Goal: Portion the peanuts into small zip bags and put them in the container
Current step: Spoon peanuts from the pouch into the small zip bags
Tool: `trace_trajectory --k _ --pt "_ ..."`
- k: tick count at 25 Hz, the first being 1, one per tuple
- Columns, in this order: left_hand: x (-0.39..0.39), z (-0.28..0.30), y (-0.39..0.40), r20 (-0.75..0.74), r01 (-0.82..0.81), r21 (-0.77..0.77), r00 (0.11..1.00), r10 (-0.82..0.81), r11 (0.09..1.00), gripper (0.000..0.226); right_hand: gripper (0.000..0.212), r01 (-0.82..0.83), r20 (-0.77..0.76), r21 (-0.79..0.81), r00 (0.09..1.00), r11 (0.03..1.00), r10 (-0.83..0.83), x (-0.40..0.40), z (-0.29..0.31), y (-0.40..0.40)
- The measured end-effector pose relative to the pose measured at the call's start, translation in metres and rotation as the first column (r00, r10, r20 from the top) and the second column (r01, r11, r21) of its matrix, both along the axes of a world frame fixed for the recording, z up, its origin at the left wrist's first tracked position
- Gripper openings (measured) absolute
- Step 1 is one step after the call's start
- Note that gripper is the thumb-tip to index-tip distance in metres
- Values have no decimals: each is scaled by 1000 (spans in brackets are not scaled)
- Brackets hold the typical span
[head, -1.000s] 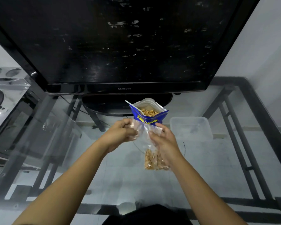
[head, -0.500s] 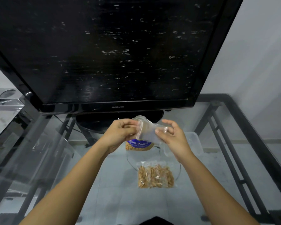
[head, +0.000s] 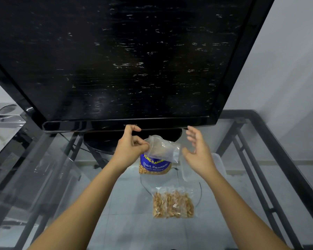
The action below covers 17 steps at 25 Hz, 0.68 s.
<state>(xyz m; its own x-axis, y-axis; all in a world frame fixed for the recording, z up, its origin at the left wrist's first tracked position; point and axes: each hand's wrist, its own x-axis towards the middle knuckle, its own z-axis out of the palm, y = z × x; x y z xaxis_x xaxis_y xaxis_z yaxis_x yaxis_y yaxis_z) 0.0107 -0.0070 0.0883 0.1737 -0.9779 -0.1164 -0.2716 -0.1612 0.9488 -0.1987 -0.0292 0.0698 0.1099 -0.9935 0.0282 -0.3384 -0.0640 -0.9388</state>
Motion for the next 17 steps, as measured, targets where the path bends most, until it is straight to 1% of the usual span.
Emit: trace_trajectory --k 1,2,3,4,5,6,7,8,10,14,16,17 --pt "0 1 0 -10 -5 1 1000 5 1000 48 58 9 -80 -126 997 992 -19 4 4 3" --pt "0 1 -1 -22 -8 2 1000 8 1000 48 59 -53 -164 -215 986 975 17 8 8 4" --pt "-1 2 -1 -36 -8 6 999 8 1000 47 65 -161 -259 -242 961 957 96 13 12 6" --pt "-3 3 -1 -54 -6 11 999 6 1000 46 74 -268 -364 -221 915 938 176 18 13 6" --pt "-4 4 -2 -72 0 14 997 1 1000 45 82 -341 -462 -195 859 919 221 23 11 5" --pt "-6 5 -2 -87 10 16 996 -9 1000 44 86 -371 -530 -189 818 909 223 27 8 4" --pt "-8 5 -2 -95 21 19 995 -19 1000 44 86 -369 -556 -209 807 906 200 29 5 2" --pt "-8 6 -2 -99 30 23 995 -27 999 44 81 -349 -548 -243 819 905 169 31 2 1" --pt "-7 4 -4 -126 40 42 991 -34 998 45 70 -313 -485 -292 863 904 142 30 -4 -2" --pt "-5 -3 -6 -190 99 94 979 -80 991 45 58 -301 -386 -332 908 894 162 29 -14 -6" --pt "-4 -7 -7 -160 97 53 983 -88 994 36 56 -281 -349 -341 924 897 156 27 -19 -9" --pt "-3 -10 -9 -91 35 -11 995 -35 999 29 56 -260 -319 -324 935 910 154 26 -20 -10"
